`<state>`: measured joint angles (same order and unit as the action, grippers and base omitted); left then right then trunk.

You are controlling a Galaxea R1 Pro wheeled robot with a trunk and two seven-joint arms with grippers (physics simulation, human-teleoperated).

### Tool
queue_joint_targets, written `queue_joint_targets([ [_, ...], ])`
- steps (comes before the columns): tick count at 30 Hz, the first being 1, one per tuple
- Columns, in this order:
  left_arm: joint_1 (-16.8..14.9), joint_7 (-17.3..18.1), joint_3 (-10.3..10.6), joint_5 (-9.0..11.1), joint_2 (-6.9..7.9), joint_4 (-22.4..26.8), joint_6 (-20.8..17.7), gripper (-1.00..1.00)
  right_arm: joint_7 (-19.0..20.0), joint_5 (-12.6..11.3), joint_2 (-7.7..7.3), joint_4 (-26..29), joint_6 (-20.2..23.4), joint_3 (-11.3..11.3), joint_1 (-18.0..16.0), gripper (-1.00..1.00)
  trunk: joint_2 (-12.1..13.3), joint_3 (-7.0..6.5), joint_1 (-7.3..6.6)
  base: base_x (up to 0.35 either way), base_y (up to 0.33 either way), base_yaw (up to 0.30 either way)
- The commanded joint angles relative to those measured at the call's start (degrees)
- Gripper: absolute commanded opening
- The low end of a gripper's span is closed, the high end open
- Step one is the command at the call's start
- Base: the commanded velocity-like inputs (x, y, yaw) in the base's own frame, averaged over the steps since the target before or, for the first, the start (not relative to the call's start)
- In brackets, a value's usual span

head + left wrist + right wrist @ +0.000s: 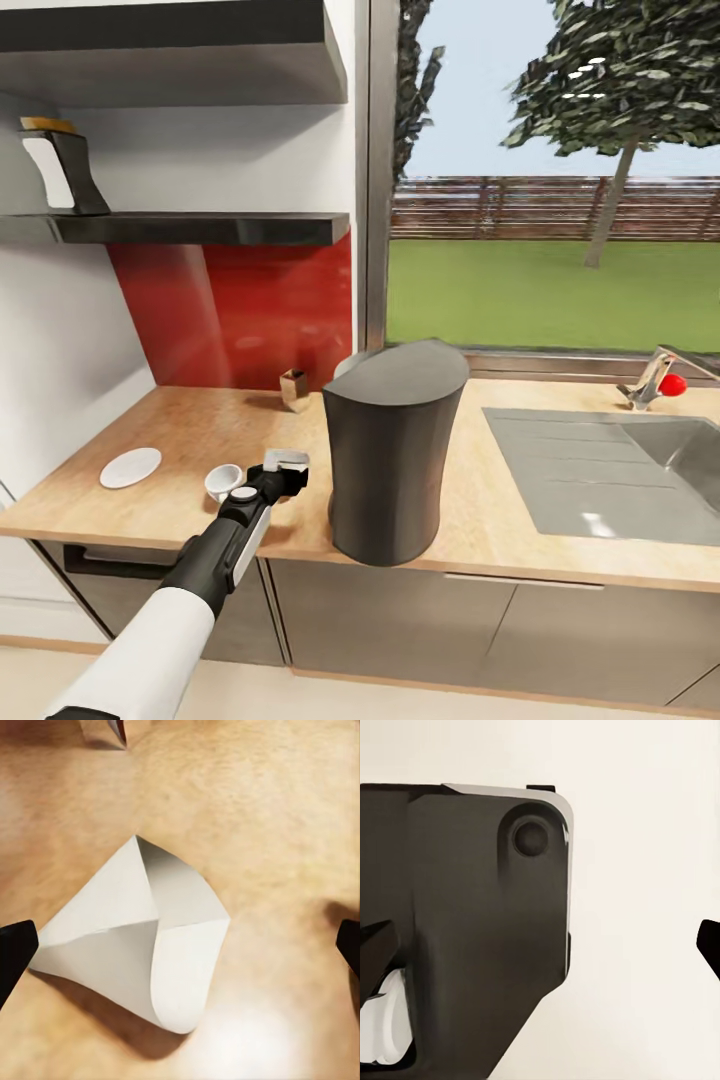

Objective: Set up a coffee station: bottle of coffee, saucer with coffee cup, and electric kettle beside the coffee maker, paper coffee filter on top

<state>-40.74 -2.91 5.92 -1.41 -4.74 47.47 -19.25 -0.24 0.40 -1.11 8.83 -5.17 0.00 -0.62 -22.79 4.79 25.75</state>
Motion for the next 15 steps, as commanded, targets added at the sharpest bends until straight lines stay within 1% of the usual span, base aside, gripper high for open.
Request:
queue_joint_targets([
  [1, 0.0, -0.3, 0.1, -0.1, 0.01, 0.1, -0.3, 1.00, 0.0, 0.0, 0.01, 0.0, -0.2, 0.0, -0.1, 1.00, -0.1, 0.13, 0.04, 0.023, -0.003, -0.007],
  [6, 0.0, -1.8, 0.1, -0.1, 0.00, 0.0, -0.3, 1.00, 0.0, 0.0, 0.03, 0.0, -0.2, 0.0, 0.0, 1.00, -0.1, 0.13, 0.04, 0.007, -0.001, -0.002],
  [8, 0.0, -3.8, 0.1, 0.0, 0.00, -0.5, -0.3, 1.00, 0.0, 0.0, 0.05, 0.0, -0.2, 0.1, 0.0, 1.00, -0.1, 0.13, 0.04, 0.001, 0.000, 0.000],
  [10, 0.0, -4.7, 0.1, 0.0, -0.05, -1.2, -0.2, 1.00, 0.0, 0.0, 0.05, 0.0, -0.2, 0.1, 0.0, 1.00, -0.1, 0.13, 0.04, 0.000, 0.000, 0.000],
  [12, 0.0, -5.4, 0.1, 0.1, -0.08, -3.1, -0.1, 1.00, 0.0, 0.0, 0.06, 0.0, -0.2, 0.1, -0.1, 1.00, -0.1, 0.13, 0.04, 0.000, 0.000, 0.000],
  [13, 0.3, -5.6, 0.1, 0.1, -0.14, -4.8, 0.4, 1.00, 0.0, 0.1, 0.06, -0.1, -0.2, 0.1, -0.1, 1.00, -0.1, 0.13, 0.04, 0.000, 0.000, 0.000],
  [15, 0.4, -5.7, 0.1, 0.1, -0.16, -5.8, 0.9, 1.00, 0.0, 0.1, 0.06, -0.1, -0.2, 0.1, -0.1, 1.00, -0.1, 0.13, 0.04, 0.000, 0.000, 0.000],
])
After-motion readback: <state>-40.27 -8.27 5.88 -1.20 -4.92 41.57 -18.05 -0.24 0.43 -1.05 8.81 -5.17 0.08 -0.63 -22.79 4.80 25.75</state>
